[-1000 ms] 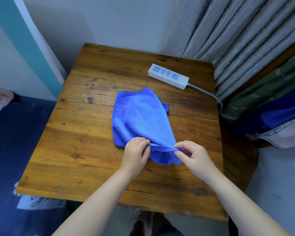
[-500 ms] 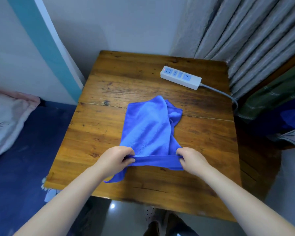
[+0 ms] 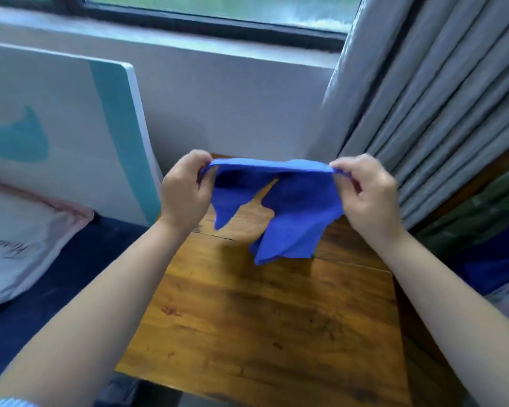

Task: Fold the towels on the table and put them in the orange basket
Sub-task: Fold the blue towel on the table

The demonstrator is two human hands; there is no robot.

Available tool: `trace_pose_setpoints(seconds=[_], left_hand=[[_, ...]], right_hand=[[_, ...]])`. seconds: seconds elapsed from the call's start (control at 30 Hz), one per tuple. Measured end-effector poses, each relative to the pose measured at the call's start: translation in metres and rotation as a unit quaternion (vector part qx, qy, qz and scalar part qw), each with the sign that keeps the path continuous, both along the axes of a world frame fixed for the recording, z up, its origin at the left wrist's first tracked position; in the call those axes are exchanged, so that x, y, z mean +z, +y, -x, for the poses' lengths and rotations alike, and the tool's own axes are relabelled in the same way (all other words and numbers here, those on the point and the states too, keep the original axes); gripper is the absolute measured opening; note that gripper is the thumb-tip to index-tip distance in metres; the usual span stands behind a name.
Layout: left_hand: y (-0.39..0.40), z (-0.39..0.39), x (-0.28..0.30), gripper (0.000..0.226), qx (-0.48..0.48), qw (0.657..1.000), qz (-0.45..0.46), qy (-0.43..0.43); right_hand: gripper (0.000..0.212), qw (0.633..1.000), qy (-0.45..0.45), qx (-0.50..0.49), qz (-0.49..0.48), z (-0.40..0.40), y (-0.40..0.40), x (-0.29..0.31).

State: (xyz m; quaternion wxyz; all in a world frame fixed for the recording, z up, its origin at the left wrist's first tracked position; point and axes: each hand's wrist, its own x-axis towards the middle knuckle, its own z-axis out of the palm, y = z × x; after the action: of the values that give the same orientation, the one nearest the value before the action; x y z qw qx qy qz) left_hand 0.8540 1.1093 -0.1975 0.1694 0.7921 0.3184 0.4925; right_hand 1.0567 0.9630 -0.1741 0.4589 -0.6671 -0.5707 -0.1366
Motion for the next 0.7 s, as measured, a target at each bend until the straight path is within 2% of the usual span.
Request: trace_pose_setpoints(seconds=[0.1, 0.17, 0.2, 0.23, 0.3, 0.33, 0.37, 0.43, 0.53, 0.63, 0.7], left_hand=[[-0.005, 0.043, -0.048, 0.020, 0.000, 0.998, 0.009, 0.068], [-0.007, 0.075, -0.095, 0.033, 0.017, 0.979, 0.061, 0.195], [-0.009, 0.089, -0.118, 0.037, 0.024, 0.954, 0.107, 0.278], [-0.014, 0.100, -0.135, 0.039, 0.038, 0.916, 0.169, 0.363], [-0.029, 0.108, -0.159, 0.041, 0.057, 0.805, 0.274, 0.523], [-0.037, 0.107, -0.167, 0.044, 0.047, 0.763, 0.309, 0.567], [-0.045, 0.103, -0.175, 0.044, 0.038, 0.743, 0.333, 0.579], [-0.062, 0.089, -0.184, 0.036, 0.028, 0.743, 0.371, 0.557], [-0.085, 0.070, -0.197, 0.020, 0.025, 0.727, 0.480, 0.491], [-0.106, 0.056, -0.214, 0.029, 0.034, 0.688, 0.603, 0.403], [-0.116, 0.047, -0.221, 0.036, 0.076, 0.684, 0.638, 0.345]], right_hand=[[0.023, 0.989, -0.041, 0.094, 0.109, 0.028, -0.030, -0.043], [0.023, 0.959, -0.061, 0.150, 0.232, 0.048, -0.052, -0.092], [0.024, 0.933, -0.054, 0.179, 0.307, 0.058, -0.063, -0.118], [0.026, 0.901, -0.039, 0.207, 0.379, 0.066, -0.072, -0.144], [0.029, 0.840, -0.012, 0.236, 0.489, 0.076, -0.087, -0.181], [0.031, 0.823, -0.001, 0.236, 0.516, 0.078, -0.090, -0.192], [0.033, 0.814, 0.011, 0.226, 0.535, 0.078, -0.090, -0.198], [0.031, 0.805, 0.030, 0.195, 0.559, 0.072, -0.083, -0.202], [0.029, 0.827, 0.047, 0.141, 0.543, 0.055, -0.065, -0.206], [0.018, 0.852, 0.031, 0.087, 0.516, 0.036, -0.040, -0.201], [0.019, 0.859, 0.024, 0.050, 0.510, 0.026, -0.020, -0.196]])
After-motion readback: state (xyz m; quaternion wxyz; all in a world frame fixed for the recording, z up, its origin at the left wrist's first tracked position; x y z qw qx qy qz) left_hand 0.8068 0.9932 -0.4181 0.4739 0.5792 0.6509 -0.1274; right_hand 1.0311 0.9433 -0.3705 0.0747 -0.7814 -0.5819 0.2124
